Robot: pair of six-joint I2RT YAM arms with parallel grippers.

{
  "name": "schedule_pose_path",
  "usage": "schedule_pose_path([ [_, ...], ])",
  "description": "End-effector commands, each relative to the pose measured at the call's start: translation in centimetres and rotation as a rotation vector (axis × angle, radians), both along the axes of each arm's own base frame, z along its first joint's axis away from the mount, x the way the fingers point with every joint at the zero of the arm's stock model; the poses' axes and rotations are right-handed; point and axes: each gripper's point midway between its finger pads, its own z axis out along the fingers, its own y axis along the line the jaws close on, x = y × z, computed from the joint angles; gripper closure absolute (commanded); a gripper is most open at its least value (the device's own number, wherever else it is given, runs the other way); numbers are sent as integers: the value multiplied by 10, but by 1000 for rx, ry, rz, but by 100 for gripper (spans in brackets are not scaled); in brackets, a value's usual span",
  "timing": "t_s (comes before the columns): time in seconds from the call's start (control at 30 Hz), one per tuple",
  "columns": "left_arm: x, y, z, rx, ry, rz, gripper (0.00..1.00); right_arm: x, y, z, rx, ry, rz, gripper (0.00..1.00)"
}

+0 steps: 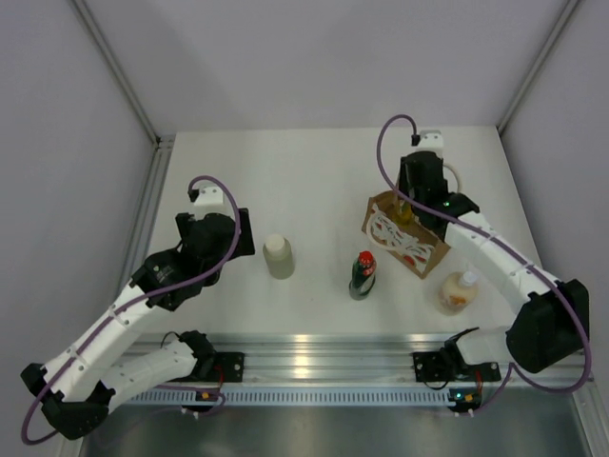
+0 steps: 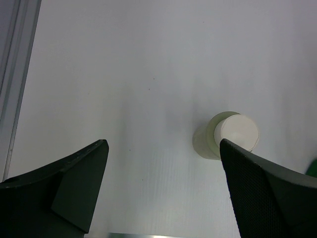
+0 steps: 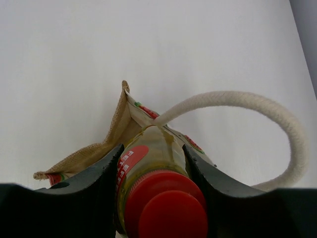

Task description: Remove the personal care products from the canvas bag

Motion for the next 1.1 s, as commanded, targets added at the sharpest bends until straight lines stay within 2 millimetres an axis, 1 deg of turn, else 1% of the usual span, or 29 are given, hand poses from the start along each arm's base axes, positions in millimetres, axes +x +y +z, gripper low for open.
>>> schedule_pose_path([
  [0.0, 0, 6, 5, -8, -30, 27, 2, 1, 4, 104, 77, -209, 11, 100],
  [0.03, -1, 6, 5, -8, -30, 29, 2, 1, 6, 110, 73, -208, 25, 100],
  [0.07, -1, 7, 5, -8, -31, 31, 2, -2, 6, 122, 71, -210, 36, 100],
  [0.13, -1, 8, 5, -11, -35, 34, 2, -4, 10, 133, 63, -209, 71, 100],
  [0.17, -1, 8, 6, -12, -36, 34, 2, -6, 11, 145, 63, -213, 82, 100],
  [0.23, -2, 8, 6, -17, -38, 35, 2, -7, 15, 154, 60, -209, 117, 100],
  [0.27, -2, 8, 6, -17, -38, 35, 2, -10, 16, 165, 64, -216, 129, 100],
  [0.33, -1, 8, 6, -19, -38, 38, 2, -10, 26, 170, 64, -207, 174, 100],
  [0.37, -1, 8, 6, -21, -38, 39, 2, -11, 28, 183, 70, -227, 184, 100],
  [0.4, -2, 8, 6, -23, -40, 40, 2, -10, 32, 182, 61, -215, 204, 100],
  [0.43, -2, 8, 6, -23, -39, 40, 2, -10, 35, 186, 61, -218, 212, 100],
  [0.47, -2, 9, 6, -23, -41, 43, 2, -12, 39, 198, 65, -238, 227, 100],
  [0.5, -2, 9, 6, -22, -41, 44, 2, -12, 43, 202, 56, -242, 245, 100],
  [0.53, -2, 10, 7, -25, -46, 49, 2, -11, 48, 201, 48, -231, 258, 100],
  [0.57, -2, 11, 7, -25, -47, 54, 2, -14, 57, 211, 52, -248, 284, 100],
  [0.6, -2, 11, 7, -27, -49, 56, 2, -14, 63, 213, 44, -250, 306, 100],
  [0.63, -2, 13, 7, -28, -51, 62, 2, -13, 70, 211, 35, -240, 321, 100],
  [0.67, -2, 14, 8, -32, -55, 66, 2, -16, 80, 217, 41, -251, 349, 100],
  [0.7, -2, 14, 8, -32, -54, 68, 2, -14, 90, 213, 41, -240, 373, 100],
  [0.73, -2, 15, 8, -34, -57, 73, 2, -18, 104, 214, 45, -239, 407, 100],
  [0.77, -2, 16, 8, -35, -57, 78, 2, -19, 110, 215, 19, -246, 432, 100],
  [0.8, -2, 17, 8, -36, -61, 81, 2, -19, 123, 210, 13, -232, 473, 100],
  [0.83, -2, 18, 9, -39, -64, 86, 2, -24, 137, 207, 17, -226, 514, 100],
  [0.93, -3, 22, 11, -45, -76, 101, 2, -31, 170, 197, 52, -226, 612, 100],
  [0.97, -4, 23, 12, -47, -82, 107, 2, -31, 179, 189, 66, -231, 631, 100],
  [1.03, -5, 25, 15, -57, -92, 111, 2, -38, 196, 184, 89, -243, 689, 100],
  [1.07, -6, 26, 14, -56, -94, 113, 2, -38, 205, 174, 86, -255, 718, 100],
])
